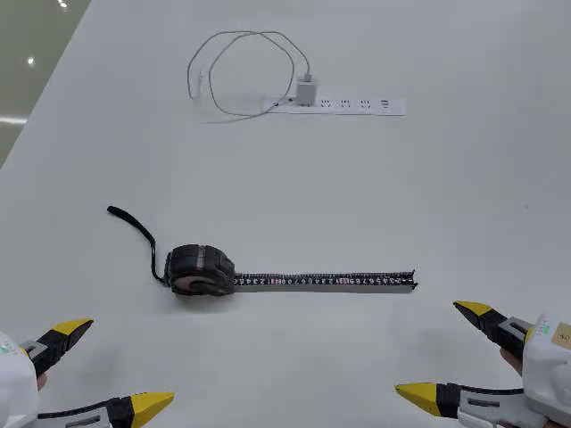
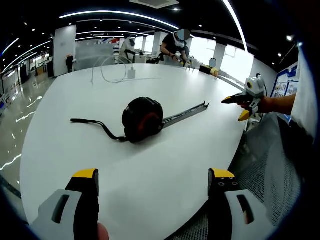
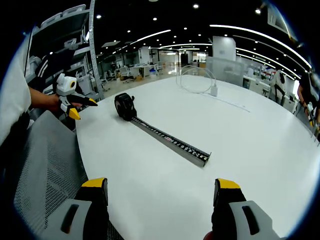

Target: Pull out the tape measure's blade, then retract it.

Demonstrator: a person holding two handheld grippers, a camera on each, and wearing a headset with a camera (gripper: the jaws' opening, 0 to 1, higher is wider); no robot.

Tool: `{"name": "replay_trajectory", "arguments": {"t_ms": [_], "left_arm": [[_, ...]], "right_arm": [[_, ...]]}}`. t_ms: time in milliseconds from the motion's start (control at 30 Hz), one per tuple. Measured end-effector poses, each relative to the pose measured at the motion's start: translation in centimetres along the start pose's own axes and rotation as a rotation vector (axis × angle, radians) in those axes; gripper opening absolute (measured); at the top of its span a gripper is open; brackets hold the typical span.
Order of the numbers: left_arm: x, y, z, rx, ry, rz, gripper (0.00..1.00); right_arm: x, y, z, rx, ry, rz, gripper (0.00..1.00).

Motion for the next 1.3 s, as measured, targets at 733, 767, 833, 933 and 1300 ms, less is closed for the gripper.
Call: {"name": "replay_trajectory", "arguments": {"t_ms": [733,767,833,933,1300], "left_arm": [[0.10,0.07,-0.20,0.007,-0.003,0.008,0.87],[0.09,0.07,-0.20,0.007,-0.003,0.008,0.87],[0.10,0.04,-0.20,0.007,-0.004,0.010,0.87],[0.11,0.02,-0.16,0.009,-0.003,0.009,0.87],[-0.19,-0.14,-0.68,0.012,-0.015,0.008,0.88]], "right_arm": [[0.07,0.37,0.10,-0.004,0.006,-0.006,0.86],[0.08,0.41,0.14,-0.003,0.009,-0.006,0.86],[0.09,0.40,0.18,-0.004,0.009,-0.006,0.86],[0.12,0.36,0.16,-0.004,0.008,-0.006,0.86],[0.06,0.37,-0.10,-0.001,0.004,-0.011,0.87]]}}
Point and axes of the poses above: the centre of the closed fingertips' face, and the gripper's own axes: x roughly backward along the fingers, y roughly to its left, z roughly out of its underside, the point moved 9 cm from there along x, roughly backward along the fingers, and after that the axes turned 1 degree about -z, right-handed, at the moved point
